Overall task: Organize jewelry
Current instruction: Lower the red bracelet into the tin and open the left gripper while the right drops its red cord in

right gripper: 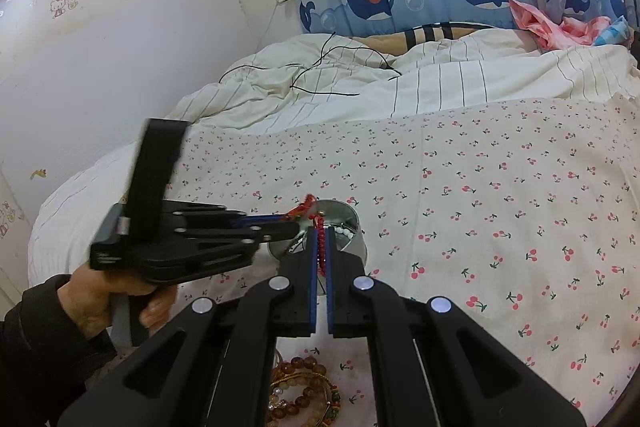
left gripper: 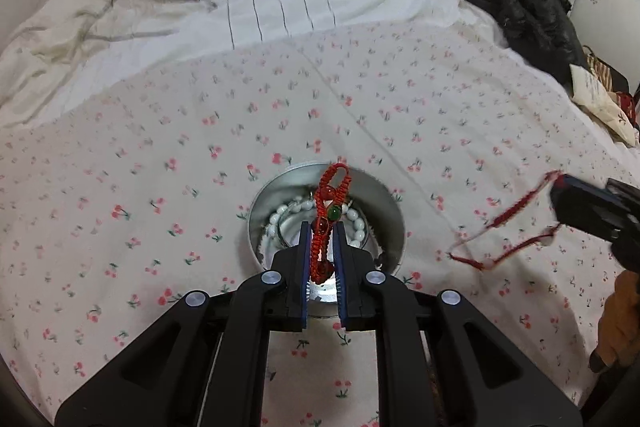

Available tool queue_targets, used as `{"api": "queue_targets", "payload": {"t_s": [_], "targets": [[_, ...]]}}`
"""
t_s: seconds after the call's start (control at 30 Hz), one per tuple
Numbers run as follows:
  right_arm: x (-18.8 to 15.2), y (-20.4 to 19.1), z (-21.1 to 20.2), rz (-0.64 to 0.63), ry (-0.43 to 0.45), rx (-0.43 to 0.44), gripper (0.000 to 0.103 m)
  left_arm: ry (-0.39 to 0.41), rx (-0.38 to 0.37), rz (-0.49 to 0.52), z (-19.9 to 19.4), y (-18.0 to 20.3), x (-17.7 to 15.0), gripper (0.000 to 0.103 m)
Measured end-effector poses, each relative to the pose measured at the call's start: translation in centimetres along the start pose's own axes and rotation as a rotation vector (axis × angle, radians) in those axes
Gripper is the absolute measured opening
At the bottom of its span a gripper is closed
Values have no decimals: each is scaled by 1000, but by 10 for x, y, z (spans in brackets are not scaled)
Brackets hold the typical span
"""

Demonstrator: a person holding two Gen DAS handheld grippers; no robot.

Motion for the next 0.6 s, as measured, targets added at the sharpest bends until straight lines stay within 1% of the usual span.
{"api": "queue_targets", "payload": {"t_s": [0.07,0.1,0.13,0.17,0.2,0.23,0.27,0.3,0.33,0.43,0.5,0.6], "targets": [[1,-1,3,1,-5,4,4,-9,16,4,4,-2,-2,14],[2,-2,5,0,-4,7,4,-6,21,-1,4,-4,-3,22],[2,-4,6,-3,-4,10,4,0,18,-9,4,-6,-4,35],[3,-6,7,-6,-2,11,4,15,12,-20,1,-8,-4,41],[5,-9,7,-9,3,15,4,28,6,-30,-3,-10,-4,45],[7,-11,7,-10,7,21,4,34,3,-35,-6,-11,-3,47],[9,-13,7,-9,10,26,4,38,13,-36,-10,-12,-3,50],[12,-15,8,-5,15,34,4,55,38,-36,-18,-15,-3,59],[17,-17,10,2,18,45,4,67,49,-38,-24,-17,-4,63],[28,-23,18,24,23,73,4,87,58,-53,-45,-23,-13,64],[34,-29,24,30,25,89,4,94,81,-67,-57,-29,-25,66],[37,-38,35,23,16,92,4,96,102,-97,-66,-34,-42,68]]}}
Point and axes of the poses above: each gripper's, at about its wrist camera, not at the fingertips, and z roughly the way its jaws point, y to its right, x to its top, the point moved 8 cm from there along z, roughly the way its jaws point, and after that the axes turned 5 degrees about z, right-handed, at the moved point
